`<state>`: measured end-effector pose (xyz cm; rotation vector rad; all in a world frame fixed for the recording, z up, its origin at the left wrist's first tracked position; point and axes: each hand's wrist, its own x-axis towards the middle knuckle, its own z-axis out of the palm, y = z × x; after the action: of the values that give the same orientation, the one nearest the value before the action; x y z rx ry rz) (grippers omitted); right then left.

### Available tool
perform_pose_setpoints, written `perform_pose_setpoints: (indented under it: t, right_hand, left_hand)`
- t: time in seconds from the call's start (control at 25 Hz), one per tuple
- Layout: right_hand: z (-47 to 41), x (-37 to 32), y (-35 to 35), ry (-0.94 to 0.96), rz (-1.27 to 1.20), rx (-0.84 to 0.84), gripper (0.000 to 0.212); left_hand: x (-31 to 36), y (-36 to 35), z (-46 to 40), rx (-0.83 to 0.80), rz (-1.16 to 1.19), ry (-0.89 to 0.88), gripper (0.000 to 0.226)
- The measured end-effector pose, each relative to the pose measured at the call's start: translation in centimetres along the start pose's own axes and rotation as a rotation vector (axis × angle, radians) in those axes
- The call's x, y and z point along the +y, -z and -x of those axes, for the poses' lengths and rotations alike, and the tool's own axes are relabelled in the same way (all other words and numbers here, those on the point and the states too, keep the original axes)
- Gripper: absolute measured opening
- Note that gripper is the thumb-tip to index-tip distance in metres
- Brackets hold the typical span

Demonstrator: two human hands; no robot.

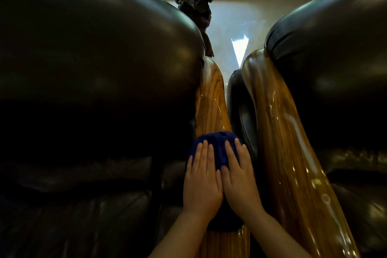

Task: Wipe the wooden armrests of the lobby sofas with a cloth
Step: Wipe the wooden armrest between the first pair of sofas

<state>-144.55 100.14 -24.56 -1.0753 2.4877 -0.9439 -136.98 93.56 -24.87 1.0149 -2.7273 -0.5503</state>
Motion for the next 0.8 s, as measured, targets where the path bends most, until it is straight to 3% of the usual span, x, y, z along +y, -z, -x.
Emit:
perform_pose_setpoints:
  t: [0.28,0.52,0.8]
  right_hand:
    - [6.1,-0.2,-0.6,-0.010,0.133,-0.022,0.060]
    - [5.7,0.0,1.4,0.056,0.119,-0.115,0.066]
    - [9.0,0.1,2.8,0.065,0.127,0.047,0.050]
  left_hand:
    - [0.2,0.5,6.2,-0.070,-0.076,0.012,0.054]
    - [-1.0,0.8,5.8,-0.161,0.089,-0.031,0.057]
    - [-1.2,2.5,7.0,-0.075,0.120,-0.086,0.052]
